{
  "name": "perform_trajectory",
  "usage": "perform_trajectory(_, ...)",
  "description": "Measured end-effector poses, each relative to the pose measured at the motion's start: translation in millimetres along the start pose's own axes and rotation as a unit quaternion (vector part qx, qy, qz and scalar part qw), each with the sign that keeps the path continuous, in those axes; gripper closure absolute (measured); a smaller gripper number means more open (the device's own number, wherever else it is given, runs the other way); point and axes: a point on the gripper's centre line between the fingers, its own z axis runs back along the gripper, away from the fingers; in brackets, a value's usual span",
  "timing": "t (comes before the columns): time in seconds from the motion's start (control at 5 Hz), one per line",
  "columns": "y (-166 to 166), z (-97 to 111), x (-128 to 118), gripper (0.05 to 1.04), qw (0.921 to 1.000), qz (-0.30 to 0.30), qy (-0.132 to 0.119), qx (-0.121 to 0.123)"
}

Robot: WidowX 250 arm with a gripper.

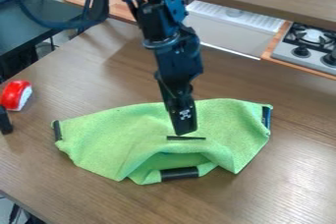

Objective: Unfold the cloth from bottom to top

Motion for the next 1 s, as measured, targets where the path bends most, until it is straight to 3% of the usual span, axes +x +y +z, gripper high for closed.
perform_trajectory(0.2,-1,-6,-1,0.083,0.9997,-0.006,-0.004,-0.025)
perform_trajectory(0.4,-1,-8,-1,0.083,0.9995,-0.012,-0.003,-0.029)
perform_trajectory(0.6,-4,-15,-2,0.083,0.9987,-0.015,-0.002,-0.048)
perform_trajectory(1.0,-7,-19,-1,0.083,0.9980,-0.025,-0.005,-0.058)
